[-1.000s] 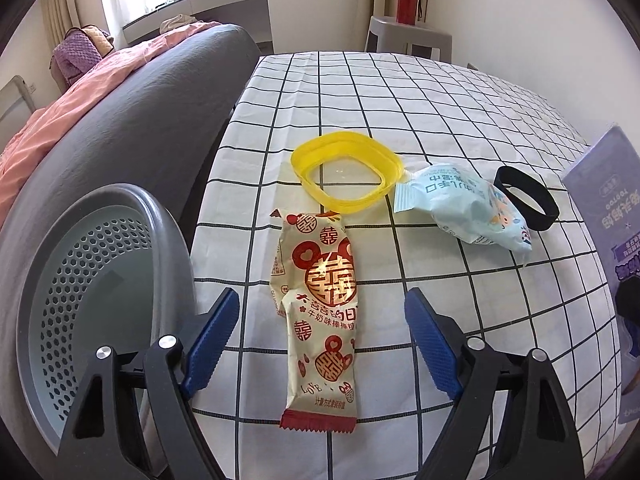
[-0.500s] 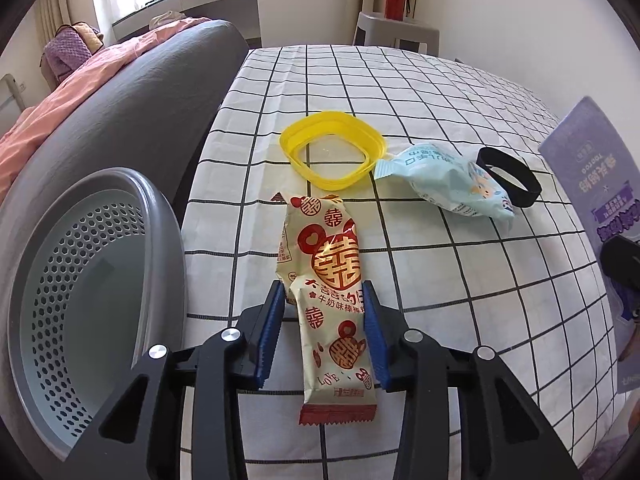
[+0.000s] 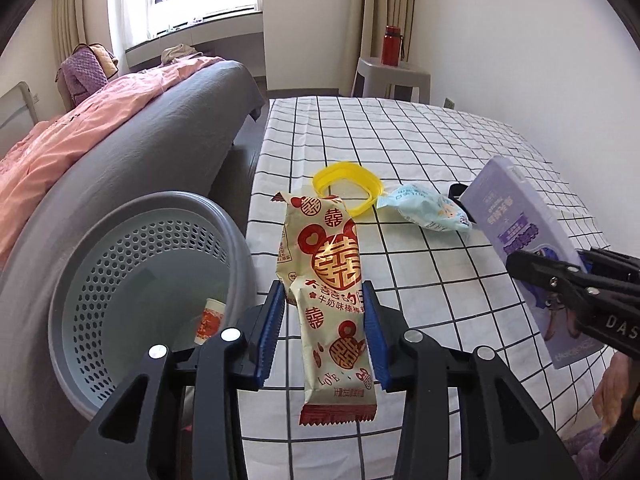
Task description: Collect trash
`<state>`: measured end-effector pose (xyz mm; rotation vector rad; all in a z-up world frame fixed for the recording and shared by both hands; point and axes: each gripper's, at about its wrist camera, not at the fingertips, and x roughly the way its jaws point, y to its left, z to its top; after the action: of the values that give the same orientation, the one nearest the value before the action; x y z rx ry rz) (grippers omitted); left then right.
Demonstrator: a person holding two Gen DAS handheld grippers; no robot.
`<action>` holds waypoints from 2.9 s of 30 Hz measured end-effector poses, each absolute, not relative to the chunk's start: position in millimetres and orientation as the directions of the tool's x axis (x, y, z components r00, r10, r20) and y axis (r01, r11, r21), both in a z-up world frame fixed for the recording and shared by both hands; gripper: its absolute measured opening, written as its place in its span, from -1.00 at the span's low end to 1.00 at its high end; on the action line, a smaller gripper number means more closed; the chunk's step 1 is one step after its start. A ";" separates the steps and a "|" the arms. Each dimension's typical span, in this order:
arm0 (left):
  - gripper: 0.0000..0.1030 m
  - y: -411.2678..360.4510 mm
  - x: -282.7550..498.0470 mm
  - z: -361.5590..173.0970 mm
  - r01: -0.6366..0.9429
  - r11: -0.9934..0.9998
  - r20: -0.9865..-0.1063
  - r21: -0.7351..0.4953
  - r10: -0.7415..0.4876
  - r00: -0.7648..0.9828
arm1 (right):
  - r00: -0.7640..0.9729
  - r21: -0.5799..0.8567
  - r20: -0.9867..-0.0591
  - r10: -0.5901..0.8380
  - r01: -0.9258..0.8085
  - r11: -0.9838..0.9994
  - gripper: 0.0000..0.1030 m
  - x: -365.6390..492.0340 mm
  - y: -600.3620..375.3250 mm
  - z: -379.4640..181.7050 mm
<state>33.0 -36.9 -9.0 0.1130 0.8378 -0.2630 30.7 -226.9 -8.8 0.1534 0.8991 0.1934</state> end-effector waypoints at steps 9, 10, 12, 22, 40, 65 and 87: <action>-0.27 12.5 24.7 11.6 0.232 0.972 -0.715 -0.032 -0.185 0.674 | 0.610 0.195 -0.748 0.260 -0.172 0.966 -0.38 38.1 -175.8 5.3; -0.27 18.1 25.1 14.0 0.226 0.973 -0.713 -0.035 -0.183 0.677 | 0.612 0.195 -0.745 0.265 -0.180 0.964 -0.38 40.3 -169.8 7.8; -0.27 30.9 25.4 18.7 0.212 0.977 -0.706 -0.030 -0.171 0.688 | 0.615 0.198 -0.738 0.277 -0.195 0.961 -0.38 45.4 -159.8 12.3; -0.27 94.0 43.2 25.7 0.101 0.995 -0.695 -0.007 -0.077 0.715 | 0.609 0.212 -0.709 0.355 -0.296 0.931 -0.38 85.4 -96.5 25.2; -0.26 143.3 64.3 -8.5 -0.053 0.999 -0.738 0.005 0.040 0.674 | 0.502 0.252 -0.739 0.450 -0.414 0.875 -0.38 128.1 -26.6 -9.8; 0.21 151.8 74.7 -13.9 -0.119 0.993 -0.744 0.004 0.082 0.663 | 0.488 0.228 -0.745 0.455 -0.455 0.861 -0.06 127.6 -9.3 -22.4; 0.31 155.1 75.2 -13.8 -0.153 0.988 -0.741 0.024 0.120 0.660 | 0.502 0.225 -0.740 0.449 -0.444 0.867 0.03 126.1 -13.8 -22.0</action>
<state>75.2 155.1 -13.8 -0.0414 0.8354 0.1542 126.1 -13.8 -22.0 0.0053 0.8954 0.5395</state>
